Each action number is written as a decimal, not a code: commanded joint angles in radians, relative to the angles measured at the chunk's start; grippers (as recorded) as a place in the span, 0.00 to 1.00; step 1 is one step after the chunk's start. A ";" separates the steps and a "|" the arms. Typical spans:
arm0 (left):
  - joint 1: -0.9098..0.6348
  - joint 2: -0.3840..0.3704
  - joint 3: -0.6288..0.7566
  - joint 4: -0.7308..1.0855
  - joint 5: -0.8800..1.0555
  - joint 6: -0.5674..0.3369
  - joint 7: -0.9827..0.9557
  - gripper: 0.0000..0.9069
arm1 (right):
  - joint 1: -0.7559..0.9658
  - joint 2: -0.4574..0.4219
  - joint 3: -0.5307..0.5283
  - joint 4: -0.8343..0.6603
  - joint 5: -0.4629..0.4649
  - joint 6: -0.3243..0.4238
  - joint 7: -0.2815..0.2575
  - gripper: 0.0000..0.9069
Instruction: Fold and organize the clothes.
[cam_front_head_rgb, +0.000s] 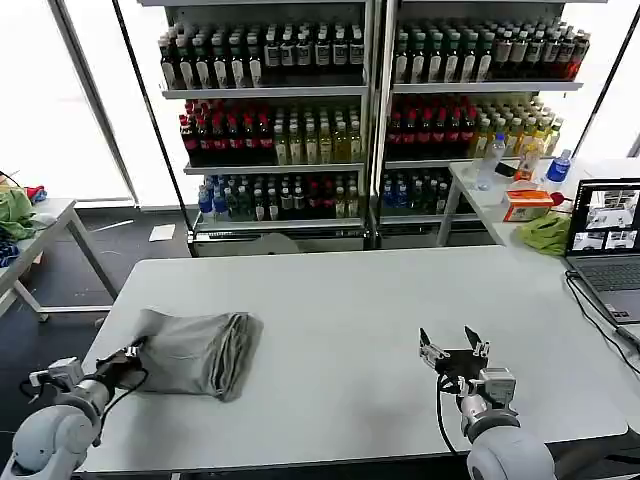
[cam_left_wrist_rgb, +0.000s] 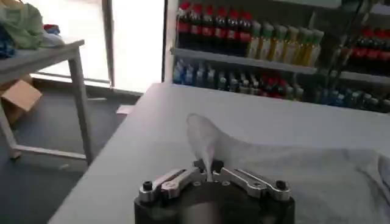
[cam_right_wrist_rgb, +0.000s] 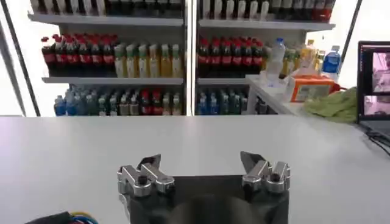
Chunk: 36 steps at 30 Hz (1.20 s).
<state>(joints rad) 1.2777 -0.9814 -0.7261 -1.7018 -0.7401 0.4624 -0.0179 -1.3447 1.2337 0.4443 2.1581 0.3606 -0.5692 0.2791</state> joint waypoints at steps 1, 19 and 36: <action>0.007 0.132 -0.208 0.043 -0.054 -0.007 -0.007 0.00 | 0.023 0.002 -0.007 -0.025 0.007 0.005 -0.004 1.00; -0.035 0.206 -0.262 0.062 -0.041 -0.018 0.016 0.00 | 0.032 -0.001 0.005 -0.040 0.032 0.008 -0.002 1.00; -0.052 0.019 0.202 -0.445 0.013 0.057 -0.109 0.00 | -0.003 0.017 0.036 -0.022 0.013 -0.001 0.004 1.00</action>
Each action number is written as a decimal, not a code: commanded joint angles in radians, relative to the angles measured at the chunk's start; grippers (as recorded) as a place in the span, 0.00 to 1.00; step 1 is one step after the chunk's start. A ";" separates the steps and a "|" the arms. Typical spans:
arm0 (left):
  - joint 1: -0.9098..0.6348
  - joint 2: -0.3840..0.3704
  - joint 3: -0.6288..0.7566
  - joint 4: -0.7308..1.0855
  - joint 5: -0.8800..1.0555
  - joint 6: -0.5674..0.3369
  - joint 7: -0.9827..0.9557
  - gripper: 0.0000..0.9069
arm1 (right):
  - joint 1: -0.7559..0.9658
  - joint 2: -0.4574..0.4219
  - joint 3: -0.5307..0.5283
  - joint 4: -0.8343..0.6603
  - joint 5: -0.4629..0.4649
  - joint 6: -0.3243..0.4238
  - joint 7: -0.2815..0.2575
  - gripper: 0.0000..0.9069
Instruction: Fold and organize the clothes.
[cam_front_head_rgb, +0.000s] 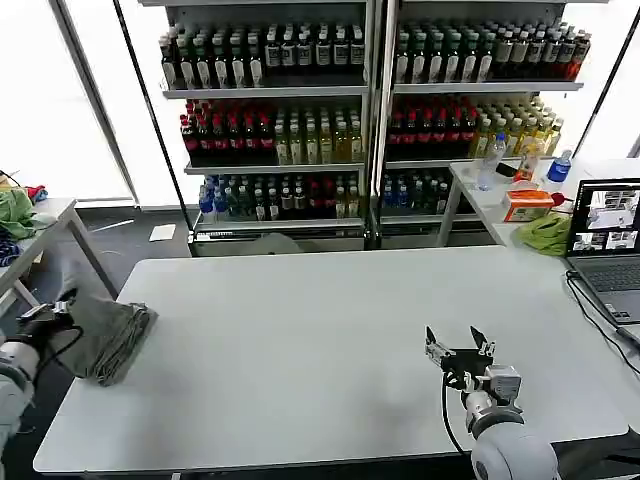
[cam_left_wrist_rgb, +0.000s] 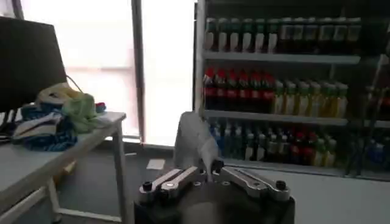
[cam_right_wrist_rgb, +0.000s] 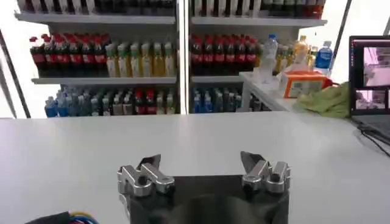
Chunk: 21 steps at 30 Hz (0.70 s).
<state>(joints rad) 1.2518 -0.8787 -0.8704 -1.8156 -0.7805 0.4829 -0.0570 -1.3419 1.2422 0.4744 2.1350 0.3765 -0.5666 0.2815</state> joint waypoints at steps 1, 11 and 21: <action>-0.041 -0.091 0.398 -0.338 0.071 0.039 -0.071 0.00 | -0.007 0.011 0.006 0.003 -0.002 -0.005 0.002 1.00; -0.126 -0.180 0.657 -0.176 0.213 0.040 -0.052 0.00 | -0.036 0.026 0.009 0.019 -0.025 -0.008 0.002 1.00; -0.163 -0.224 0.711 -0.142 0.193 0.010 -0.024 0.23 | -0.013 0.031 -0.016 -0.005 -0.037 -0.011 0.002 1.00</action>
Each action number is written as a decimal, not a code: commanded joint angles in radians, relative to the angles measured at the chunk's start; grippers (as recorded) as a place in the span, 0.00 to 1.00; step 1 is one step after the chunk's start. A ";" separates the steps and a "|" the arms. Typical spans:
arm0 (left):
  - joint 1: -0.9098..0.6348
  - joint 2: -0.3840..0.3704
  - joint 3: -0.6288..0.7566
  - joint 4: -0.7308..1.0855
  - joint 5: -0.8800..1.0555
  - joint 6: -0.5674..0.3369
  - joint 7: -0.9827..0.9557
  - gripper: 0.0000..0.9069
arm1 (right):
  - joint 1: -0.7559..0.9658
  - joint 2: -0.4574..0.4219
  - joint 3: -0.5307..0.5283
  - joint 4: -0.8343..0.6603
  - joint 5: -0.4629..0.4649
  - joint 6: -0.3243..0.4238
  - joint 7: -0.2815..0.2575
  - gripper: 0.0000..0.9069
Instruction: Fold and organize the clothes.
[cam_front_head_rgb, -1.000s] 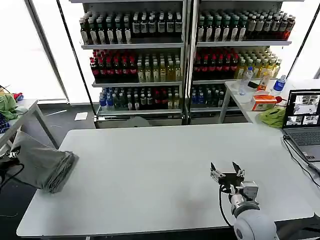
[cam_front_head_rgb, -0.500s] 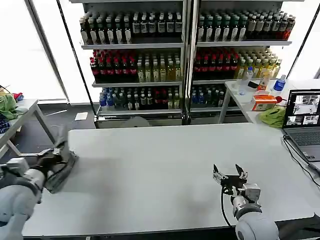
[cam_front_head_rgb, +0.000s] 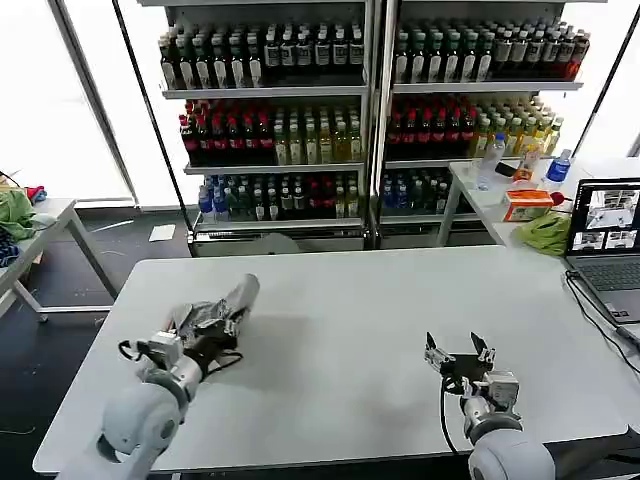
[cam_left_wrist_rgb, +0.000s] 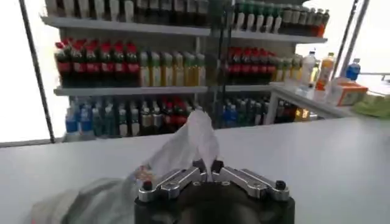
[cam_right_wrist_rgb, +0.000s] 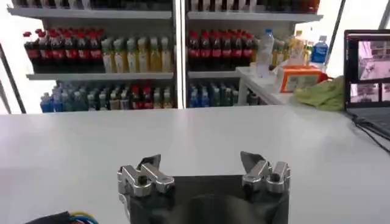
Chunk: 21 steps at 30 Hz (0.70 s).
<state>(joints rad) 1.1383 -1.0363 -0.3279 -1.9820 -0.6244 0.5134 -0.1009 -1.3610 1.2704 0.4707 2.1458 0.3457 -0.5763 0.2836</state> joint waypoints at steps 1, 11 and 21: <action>-0.056 -0.073 0.176 0.030 0.037 -0.023 0.025 0.53 | 0.009 0.004 -0.015 -0.018 -0.009 -0.001 -0.001 1.00; -0.164 -0.189 0.272 0.111 -0.037 -0.052 0.027 1.00 | 0.029 0.015 -0.034 -0.041 -0.014 -0.001 -0.003 1.00; -0.208 -0.229 0.241 0.156 -0.043 -0.072 -0.041 1.00 | 0.089 0.005 -0.081 -0.079 0.235 -0.002 0.022 1.00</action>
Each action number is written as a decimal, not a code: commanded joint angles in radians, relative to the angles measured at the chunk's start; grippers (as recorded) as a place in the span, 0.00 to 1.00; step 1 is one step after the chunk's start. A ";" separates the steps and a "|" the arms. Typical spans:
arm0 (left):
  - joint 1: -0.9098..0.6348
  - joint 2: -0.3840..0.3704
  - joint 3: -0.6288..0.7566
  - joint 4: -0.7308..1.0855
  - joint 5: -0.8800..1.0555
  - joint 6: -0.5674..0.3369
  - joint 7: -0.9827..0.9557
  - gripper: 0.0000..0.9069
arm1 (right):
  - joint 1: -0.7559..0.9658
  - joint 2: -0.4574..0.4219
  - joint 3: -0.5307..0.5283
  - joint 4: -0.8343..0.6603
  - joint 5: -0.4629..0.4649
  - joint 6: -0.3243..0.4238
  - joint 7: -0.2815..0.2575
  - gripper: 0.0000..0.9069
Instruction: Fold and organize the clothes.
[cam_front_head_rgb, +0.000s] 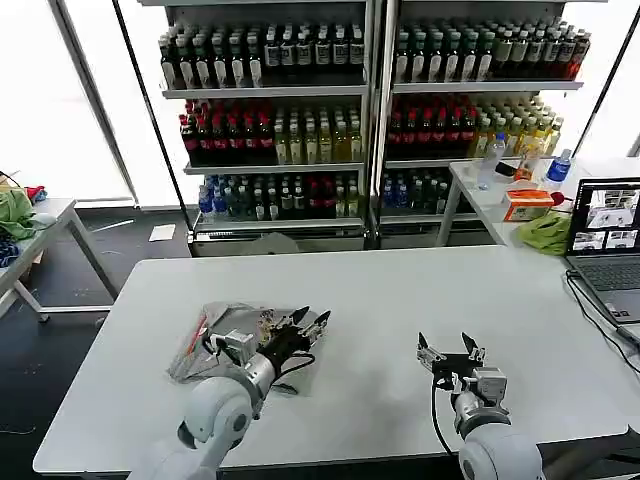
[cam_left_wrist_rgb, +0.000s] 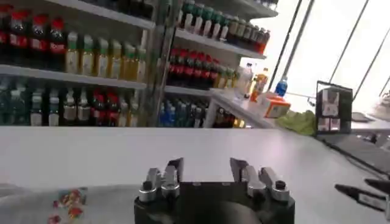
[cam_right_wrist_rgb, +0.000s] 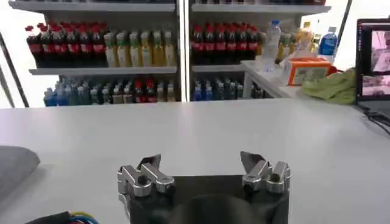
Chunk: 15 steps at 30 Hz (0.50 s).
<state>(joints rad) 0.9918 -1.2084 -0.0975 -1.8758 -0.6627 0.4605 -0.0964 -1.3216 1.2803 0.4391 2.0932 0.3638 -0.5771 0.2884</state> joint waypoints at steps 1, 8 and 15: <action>-0.063 -0.045 0.001 0.048 0.012 -0.019 -0.047 1.00 | 0.065 -0.005 -0.063 -0.037 0.249 -0.001 0.030 1.00; -0.020 0.092 -0.147 -0.026 0.076 0.021 -0.091 1.00 | 0.222 -0.001 -0.206 -0.089 0.518 -0.004 0.107 1.00; 0.054 0.187 -0.306 -0.064 0.075 0.038 -0.113 1.00 | 0.446 0.036 -0.372 -0.243 0.613 -0.005 0.187 1.00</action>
<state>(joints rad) 0.9853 -1.1433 -0.2097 -1.8980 -0.6106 0.4802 -0.1744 -1.1339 1.2919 0.2718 1.9987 0.7326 -0.5814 0.3826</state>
